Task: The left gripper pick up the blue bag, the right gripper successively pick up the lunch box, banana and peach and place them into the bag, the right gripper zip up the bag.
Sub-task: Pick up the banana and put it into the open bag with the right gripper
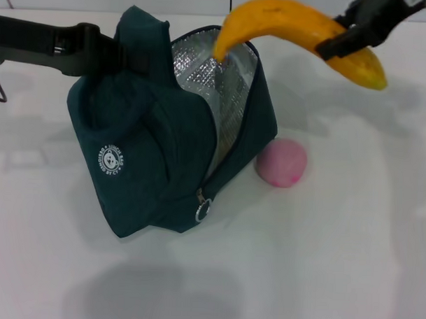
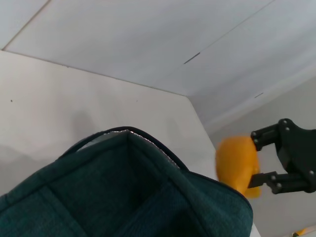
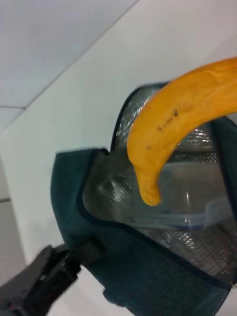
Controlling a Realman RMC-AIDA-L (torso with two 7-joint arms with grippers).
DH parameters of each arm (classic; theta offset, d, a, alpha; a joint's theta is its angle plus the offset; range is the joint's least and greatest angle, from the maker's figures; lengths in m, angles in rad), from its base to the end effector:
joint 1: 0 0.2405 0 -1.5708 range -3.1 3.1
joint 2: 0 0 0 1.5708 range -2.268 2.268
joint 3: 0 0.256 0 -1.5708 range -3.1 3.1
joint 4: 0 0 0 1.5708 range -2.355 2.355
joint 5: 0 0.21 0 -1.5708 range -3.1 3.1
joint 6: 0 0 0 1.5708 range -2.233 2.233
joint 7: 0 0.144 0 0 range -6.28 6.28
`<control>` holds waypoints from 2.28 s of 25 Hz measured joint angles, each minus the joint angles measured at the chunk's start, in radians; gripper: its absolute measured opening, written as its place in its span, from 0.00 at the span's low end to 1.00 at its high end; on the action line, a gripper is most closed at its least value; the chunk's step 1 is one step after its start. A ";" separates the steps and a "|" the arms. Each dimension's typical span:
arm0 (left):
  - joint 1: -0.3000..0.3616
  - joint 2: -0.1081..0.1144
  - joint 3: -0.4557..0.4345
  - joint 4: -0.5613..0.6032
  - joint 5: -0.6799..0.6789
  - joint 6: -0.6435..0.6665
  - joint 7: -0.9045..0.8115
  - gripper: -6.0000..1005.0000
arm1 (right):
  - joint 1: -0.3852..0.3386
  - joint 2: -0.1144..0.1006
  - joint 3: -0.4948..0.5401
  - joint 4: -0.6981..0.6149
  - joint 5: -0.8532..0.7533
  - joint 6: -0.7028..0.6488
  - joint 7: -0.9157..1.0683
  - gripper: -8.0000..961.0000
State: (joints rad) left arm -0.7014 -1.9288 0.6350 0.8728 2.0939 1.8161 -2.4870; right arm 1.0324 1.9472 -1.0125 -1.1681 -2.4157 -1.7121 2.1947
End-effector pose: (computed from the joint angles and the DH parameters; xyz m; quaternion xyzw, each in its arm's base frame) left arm -0.2049 0.3699 0.0927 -0.8207 -0.5341 -0.2032 0.0007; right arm 0.0627 0.4224 0.0738 -0.9806 0.1269 -0.0632 0.1355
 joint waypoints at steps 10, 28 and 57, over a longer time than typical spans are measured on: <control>-0.002 -0.001 0.006 0.000 -0.025 0.000 0.005 0.06 | 0.089 0.073 -0.156 0.011 -0.115 0.106 0.018 0.46; -0.006 -0.008 0.003 -0.012 -0.026 -0.010 0.041 0.06 | 0.102 0.076 -0.244 0.106 0.008 0.249 0.020 0.46; 0.004 -0.016 0.005 -0.022 -0.026 -0.018 0.042 0.06 | 0.002 0.074 -0.315 0.052 0.192 0.366 -0.111 0.75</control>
State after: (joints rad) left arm -0.6976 -1.9451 0.6399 0.8503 2.0677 1.7977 -2.4452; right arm 1.0347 2.0212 -1.3279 -1.1162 -2.2239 -1.3457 2.0837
